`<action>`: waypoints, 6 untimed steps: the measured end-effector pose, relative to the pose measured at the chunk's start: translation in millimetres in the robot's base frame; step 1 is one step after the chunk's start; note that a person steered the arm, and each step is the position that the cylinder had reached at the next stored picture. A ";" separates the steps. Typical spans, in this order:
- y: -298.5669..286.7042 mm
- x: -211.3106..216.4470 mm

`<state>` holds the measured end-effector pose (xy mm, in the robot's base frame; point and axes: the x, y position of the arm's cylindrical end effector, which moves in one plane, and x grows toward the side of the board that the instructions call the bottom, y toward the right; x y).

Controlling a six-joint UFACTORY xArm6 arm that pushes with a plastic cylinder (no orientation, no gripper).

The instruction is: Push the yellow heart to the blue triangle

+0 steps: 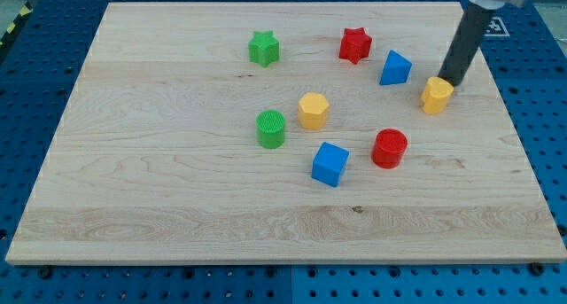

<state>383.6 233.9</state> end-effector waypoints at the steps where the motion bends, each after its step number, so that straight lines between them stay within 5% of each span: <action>1: 8.3 19.4; 6: -69.8 42.0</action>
